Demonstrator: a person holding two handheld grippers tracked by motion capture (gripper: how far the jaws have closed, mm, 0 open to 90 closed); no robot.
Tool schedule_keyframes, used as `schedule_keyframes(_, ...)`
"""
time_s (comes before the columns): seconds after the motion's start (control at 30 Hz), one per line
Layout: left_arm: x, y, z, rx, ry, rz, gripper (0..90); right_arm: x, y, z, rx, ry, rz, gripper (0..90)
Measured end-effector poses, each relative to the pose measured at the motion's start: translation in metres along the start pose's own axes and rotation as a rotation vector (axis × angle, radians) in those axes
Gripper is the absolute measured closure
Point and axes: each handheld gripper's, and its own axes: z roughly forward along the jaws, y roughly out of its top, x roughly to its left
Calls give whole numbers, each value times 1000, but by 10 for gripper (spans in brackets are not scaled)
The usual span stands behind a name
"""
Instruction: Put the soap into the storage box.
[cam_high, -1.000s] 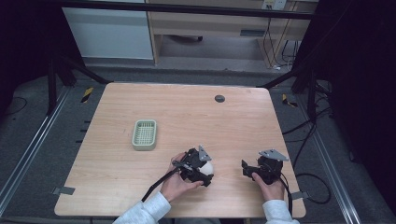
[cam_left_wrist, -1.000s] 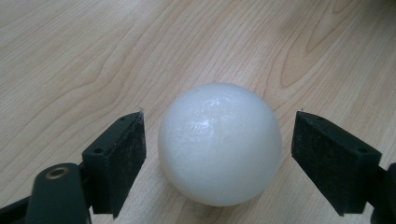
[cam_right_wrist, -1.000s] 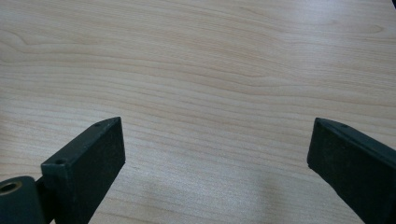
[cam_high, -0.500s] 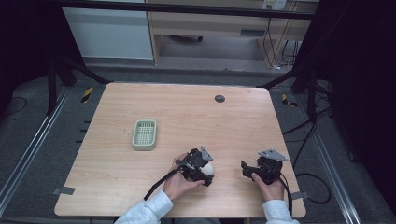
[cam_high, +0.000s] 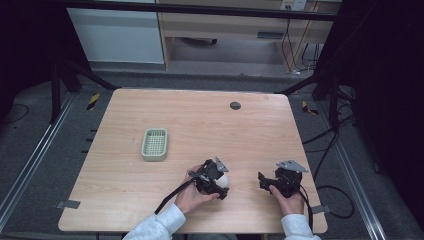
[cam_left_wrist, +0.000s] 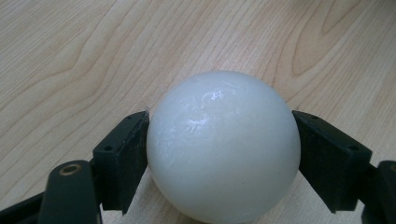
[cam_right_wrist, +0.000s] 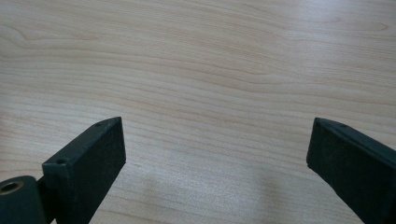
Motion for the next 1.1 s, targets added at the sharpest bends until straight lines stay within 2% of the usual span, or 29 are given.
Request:
schedule_keyframes(0.8, 0, 2, 0, 14, 14, -1, 226, -1, 0, 0, 4, 0, -2, 49)
schedule_keyframes(1.1, 1, 3, -16, -14, 14, 11, 226, 0, 0, 0, 3, -1, -3, 49)
